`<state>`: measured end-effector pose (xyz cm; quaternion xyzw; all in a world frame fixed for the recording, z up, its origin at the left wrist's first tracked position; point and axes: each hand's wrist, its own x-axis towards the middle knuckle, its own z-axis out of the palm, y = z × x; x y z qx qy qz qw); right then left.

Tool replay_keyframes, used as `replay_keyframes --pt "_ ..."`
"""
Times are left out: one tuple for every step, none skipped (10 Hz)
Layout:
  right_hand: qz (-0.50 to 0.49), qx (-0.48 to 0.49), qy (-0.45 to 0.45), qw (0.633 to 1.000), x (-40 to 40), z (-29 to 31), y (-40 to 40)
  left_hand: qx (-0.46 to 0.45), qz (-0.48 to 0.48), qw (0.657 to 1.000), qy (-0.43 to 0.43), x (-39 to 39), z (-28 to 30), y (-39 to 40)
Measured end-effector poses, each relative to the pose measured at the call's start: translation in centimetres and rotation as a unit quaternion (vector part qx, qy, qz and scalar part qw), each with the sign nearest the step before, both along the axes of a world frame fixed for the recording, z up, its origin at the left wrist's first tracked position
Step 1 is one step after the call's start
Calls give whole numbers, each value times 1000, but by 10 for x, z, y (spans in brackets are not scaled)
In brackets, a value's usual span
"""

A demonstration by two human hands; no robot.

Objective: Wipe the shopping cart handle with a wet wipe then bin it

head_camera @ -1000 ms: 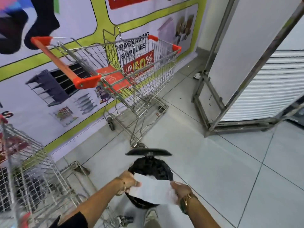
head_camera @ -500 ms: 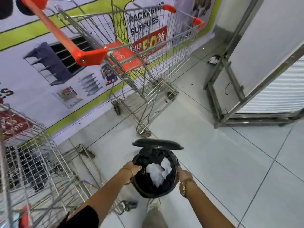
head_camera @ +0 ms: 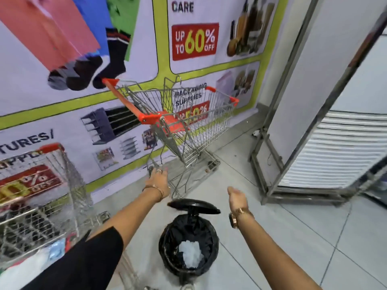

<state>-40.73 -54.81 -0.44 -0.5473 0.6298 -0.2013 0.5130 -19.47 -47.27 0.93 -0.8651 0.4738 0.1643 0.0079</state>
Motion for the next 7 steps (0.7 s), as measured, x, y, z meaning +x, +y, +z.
replay_keyframes --pt "47 -96 -9 994 1 52 25 -58 14 997 -40 -13 35 29" --pt "87 -170 -46 981 5 90 55 -109 19 990 -85 -25 74 70" --pt "125 -235 -68 962 11 121 82 -166 29 978 -122 -32 110 105" --pt "174 -322 -76 927 21 148 116 -241 55 959 -141 -41 143 154" --pt "221 -417 -85 878 34 167 151 -320 52 933 -155 -52 170 199" --pt "242 -518 -99 814 59 188 196 -421 46 878 -224 -46 193 254" --pt "254 -598 -112 751 80 205 237 -458 53 831 -311 -34 205 300"
